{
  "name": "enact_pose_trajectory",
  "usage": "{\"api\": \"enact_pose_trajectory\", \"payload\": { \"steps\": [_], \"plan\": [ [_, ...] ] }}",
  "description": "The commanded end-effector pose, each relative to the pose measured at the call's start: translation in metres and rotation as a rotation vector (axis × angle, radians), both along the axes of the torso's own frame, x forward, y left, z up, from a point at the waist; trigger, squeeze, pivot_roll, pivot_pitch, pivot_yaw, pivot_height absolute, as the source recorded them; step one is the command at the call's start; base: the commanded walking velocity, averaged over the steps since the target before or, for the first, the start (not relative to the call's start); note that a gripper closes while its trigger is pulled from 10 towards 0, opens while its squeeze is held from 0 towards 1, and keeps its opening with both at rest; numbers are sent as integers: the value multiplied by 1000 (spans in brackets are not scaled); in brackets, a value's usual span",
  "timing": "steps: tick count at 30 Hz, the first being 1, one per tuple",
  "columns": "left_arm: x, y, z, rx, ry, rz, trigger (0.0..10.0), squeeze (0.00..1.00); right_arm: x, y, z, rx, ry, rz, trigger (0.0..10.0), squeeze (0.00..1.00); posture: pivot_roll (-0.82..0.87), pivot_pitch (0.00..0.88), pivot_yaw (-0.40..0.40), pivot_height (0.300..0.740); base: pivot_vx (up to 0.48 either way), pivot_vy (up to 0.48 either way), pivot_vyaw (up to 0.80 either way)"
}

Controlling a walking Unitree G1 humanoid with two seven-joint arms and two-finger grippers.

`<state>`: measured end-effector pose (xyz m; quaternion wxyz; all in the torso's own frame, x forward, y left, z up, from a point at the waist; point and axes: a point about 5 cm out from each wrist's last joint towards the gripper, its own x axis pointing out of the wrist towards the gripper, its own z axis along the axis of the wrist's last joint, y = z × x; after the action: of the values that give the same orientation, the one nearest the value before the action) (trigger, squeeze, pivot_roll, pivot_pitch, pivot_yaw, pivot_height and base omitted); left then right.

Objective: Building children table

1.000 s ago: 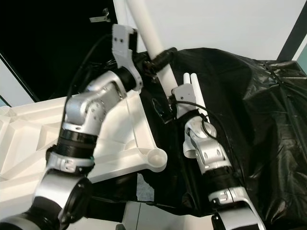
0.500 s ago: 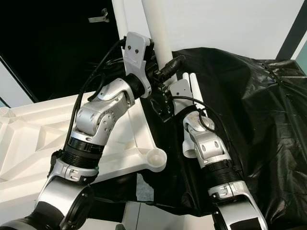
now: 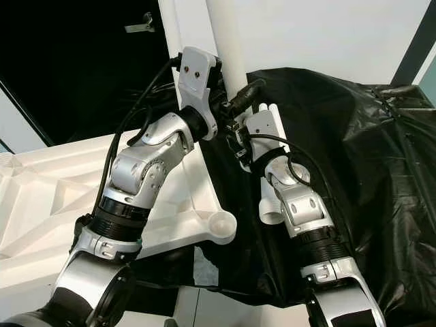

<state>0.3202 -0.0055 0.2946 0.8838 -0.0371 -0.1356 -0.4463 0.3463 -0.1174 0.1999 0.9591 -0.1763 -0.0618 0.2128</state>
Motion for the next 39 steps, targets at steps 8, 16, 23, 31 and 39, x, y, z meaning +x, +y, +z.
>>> {"api": "enact_pose_trajectory", "payload": {
  "steps": [8,16,23,31,39],
  "plan": [
    [-5,-1,4,1,-44,-45,10000,0,-1,3,6,78,9,-42,10000,0,-10,0,72,740,0,0,0],
    [-11,26,1,-56,-50,-70,10000,0,0,-9,4,214,7,-179,10000,0,7,0,62,740,0,0,0],
    [-12,54,-18,11,-50,-3,10000,0,0,-23,0,280,19,-282,10000,0,20,0,52,740,0,0,0],
    [-12,86,-46,88,14,84,10000,0,-8,-45,0,334,-37,-419,10000,0,35,0,42,740,0,0,0],
    [-22,106,-65,153,12,124,10000,0,-18,-52,-1,339,-57,-402,10000,0,37,0,40,740,0,0,0]
  ]
}}
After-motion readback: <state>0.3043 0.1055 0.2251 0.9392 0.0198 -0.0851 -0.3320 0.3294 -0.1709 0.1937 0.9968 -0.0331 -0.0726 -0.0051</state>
